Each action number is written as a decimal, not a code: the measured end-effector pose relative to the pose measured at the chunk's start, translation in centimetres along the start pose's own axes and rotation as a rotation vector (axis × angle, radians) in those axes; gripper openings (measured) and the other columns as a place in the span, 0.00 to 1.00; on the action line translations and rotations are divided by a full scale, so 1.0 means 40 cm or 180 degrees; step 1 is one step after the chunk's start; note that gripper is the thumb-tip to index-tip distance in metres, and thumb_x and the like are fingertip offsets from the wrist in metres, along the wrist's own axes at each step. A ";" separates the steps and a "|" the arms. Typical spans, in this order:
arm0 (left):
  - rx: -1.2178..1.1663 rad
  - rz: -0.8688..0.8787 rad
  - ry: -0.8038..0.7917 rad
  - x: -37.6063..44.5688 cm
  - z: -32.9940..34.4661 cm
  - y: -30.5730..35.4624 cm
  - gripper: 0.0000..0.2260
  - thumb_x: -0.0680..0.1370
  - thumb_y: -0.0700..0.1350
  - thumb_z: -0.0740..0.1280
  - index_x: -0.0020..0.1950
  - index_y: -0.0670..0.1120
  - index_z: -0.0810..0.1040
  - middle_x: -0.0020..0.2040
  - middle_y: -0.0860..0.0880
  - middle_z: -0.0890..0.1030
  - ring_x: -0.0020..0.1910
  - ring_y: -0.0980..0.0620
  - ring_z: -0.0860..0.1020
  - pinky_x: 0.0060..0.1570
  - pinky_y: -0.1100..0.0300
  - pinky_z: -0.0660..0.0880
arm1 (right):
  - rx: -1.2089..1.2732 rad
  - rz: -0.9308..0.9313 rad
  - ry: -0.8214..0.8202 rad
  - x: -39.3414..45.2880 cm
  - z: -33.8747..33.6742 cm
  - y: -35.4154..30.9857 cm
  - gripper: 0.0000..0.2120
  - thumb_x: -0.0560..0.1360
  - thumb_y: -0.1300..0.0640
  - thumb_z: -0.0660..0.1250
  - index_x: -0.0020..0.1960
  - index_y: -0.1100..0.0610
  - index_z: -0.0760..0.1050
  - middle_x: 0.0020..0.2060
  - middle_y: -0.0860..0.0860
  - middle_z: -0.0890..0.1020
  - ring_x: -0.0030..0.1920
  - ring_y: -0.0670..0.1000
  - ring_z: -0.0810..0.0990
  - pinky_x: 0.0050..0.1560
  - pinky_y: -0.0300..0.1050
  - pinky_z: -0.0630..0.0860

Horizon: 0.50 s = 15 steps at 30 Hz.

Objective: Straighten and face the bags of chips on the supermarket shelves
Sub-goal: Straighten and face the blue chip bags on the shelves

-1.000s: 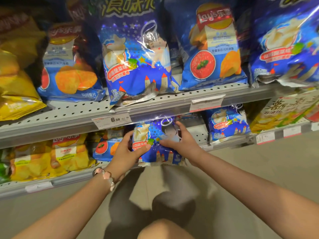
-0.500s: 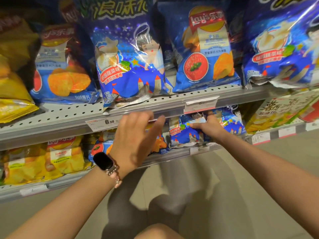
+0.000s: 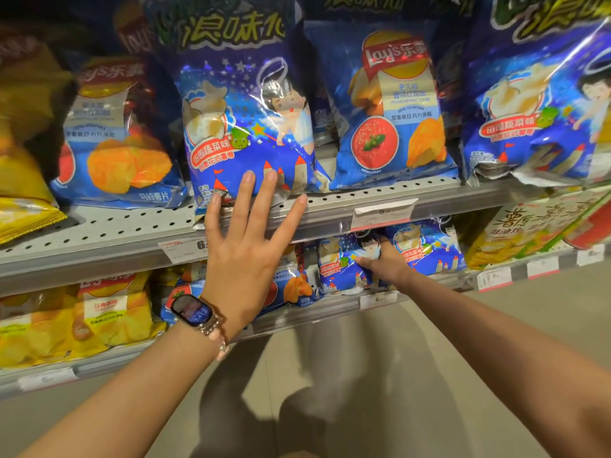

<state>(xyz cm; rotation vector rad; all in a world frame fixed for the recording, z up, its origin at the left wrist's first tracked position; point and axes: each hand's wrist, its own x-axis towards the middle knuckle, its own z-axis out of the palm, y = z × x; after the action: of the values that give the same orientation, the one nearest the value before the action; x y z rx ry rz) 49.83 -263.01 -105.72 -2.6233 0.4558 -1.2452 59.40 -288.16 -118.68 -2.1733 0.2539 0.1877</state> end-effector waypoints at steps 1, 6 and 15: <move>-0.0004 -0.0025 -0.0021 0.001 0.000 0.001 0.29 0.74 0.30 0.54 0.73 0.49 0.66 0.72 0.36 0.68 0.70 0.35 0.67 0.67 0.37 0.57 | -0.0086 0.0015 0.0010 -0.003 0.000 0.002 0.34 0.72 0.55 0.72 0.73 0.59 0.60 0.62 0.59 0.76 0.61 0.59 0.75 0.44 0.40 0.73; 0.0002 0.0001 0.0121 0.002 -0.001 0.001 0.30 0.71 0.28 0.63 0.72 0.48 0.71 0.71 0.37 0.70 0.69 0.36 0.69 0.67 0.38 0.59 | -0.0200 -0.0202 0.0237 -0.041 -0.011 -0.016 0.34 0.70 0.56 0.74 0.71 0.59 0.62 0.62 0.56 0.76 0.60 0.58 0.75 0.52 0.41 0.68; 0.0010 0.0109 -0.0210 0.028 -0.055 -0.005 0.35 0.61 0.32 0.75 0.68 0.46 0.75 0.66 0.38 0.74 0.64 0.37 0.74 0.59 0.39 0.69 | -0.0630 -0.1169 0.0123 -0.220 -0.086 -0.115 0.20 0.74 0.57 0.69 0.64 0.59 0.69 0.57 0.55 0.76 0.56 0.53 0.75 0.49 0.43 0.70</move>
<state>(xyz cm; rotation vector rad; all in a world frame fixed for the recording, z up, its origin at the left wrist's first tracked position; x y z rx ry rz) 48.83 -263.32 -103.46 -2.6336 0.4847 -1.1442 52.20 -287.40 -111.10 -2.3770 -0.1505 -0.0394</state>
